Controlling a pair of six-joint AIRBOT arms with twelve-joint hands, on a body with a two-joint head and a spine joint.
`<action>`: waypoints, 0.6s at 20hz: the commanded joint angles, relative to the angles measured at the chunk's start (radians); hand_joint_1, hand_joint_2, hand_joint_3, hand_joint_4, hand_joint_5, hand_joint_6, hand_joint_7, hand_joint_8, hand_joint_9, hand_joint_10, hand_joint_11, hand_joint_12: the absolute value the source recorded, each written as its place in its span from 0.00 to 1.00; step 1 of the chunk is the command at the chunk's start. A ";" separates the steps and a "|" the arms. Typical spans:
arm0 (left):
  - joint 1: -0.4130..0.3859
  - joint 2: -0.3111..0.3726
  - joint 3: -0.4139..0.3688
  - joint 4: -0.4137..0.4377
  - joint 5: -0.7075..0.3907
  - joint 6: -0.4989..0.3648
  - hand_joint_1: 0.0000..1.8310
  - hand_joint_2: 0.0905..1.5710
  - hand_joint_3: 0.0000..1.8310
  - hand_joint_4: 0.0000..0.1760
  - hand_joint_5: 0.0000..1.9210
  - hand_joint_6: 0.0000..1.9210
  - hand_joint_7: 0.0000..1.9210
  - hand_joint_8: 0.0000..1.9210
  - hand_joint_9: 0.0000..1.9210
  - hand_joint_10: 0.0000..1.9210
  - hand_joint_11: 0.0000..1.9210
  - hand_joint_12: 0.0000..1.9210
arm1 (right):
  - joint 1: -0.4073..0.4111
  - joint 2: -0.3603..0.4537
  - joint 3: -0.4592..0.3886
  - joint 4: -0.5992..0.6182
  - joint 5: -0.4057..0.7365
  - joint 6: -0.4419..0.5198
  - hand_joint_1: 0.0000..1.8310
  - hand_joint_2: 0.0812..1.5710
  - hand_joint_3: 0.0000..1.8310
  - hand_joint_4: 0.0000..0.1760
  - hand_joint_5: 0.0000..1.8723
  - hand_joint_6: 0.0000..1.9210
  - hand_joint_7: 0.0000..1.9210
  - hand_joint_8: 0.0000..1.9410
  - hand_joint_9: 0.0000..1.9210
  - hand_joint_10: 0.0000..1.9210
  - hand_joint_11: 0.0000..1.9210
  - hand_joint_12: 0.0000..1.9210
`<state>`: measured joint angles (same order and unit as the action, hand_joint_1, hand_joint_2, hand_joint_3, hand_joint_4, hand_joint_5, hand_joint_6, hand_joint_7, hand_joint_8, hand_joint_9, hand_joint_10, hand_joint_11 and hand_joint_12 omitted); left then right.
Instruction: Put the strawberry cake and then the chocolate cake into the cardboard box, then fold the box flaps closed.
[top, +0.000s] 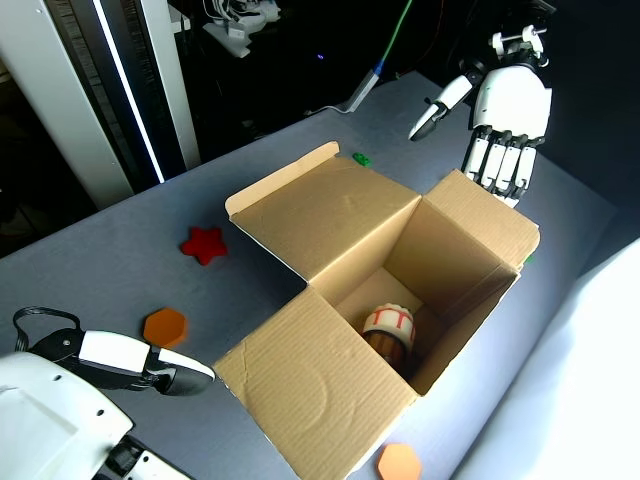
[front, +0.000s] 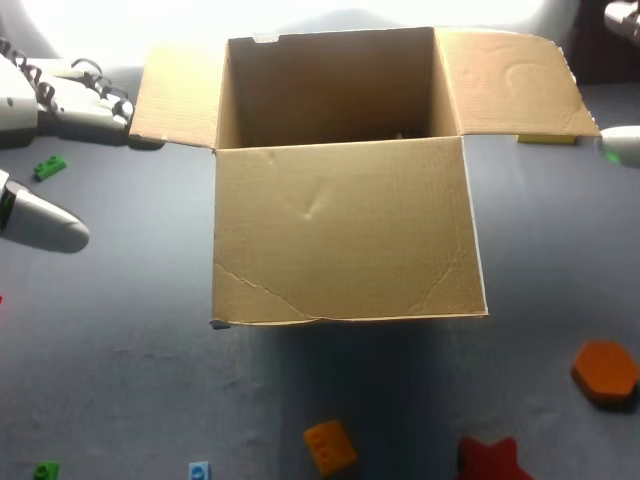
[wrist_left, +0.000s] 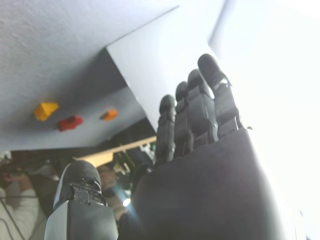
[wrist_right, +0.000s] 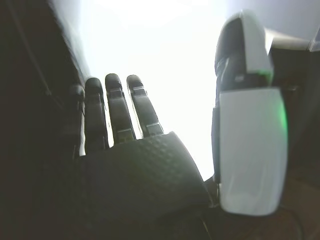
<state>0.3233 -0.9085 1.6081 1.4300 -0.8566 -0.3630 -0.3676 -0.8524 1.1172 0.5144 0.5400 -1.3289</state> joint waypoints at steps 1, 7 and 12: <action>-0.021 0.004 0.001 -0.078 -0.023 0.001 0.04 0.68 0.01 0.13 0.08 0.00 0.09 0.00 0.11 0.00 0.00 0.44 | 0.003 0.013 0.003 -0.011 0.097 -0.013 0.13 0.68 0.01 0.00 0.02 0.00 0.04 0.00 0.03 0.00 0.00 0.05; -0.133 -0.002 0.000 -0.018 -0.034 0.001 0.03 0.69 0.00 0.08 0.09 0.00 0.10 0.00 0.11 0.00 0.00 0.45 | -0.036 -0.025 0.003 -0.011 -0.053 -0.138 0.11 0.70 0.00 0.00 0.03 0.00 0.05 0.00 0.04 0.00 0.00 0.00; -0.261 -0.039 0.032 0.128 -0.083 -0.011 0.05 0.69 0.00 0.11 0.09 0.00 0.08 0.00 0.09 0.00 0.00 0.44 | -0.067 -0.054 0.003 -0.013 -0.081 -0.177 0.16 0.71 0.01 0.00 0.02 0.00 0.05 0.00 0.04 0.00 0.00 0.00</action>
<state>0.0723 -0.9550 1.6344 1.6283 -0.9169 -0.3710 -0.4408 -0.9176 1.1160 0.5106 0.3611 -1.5017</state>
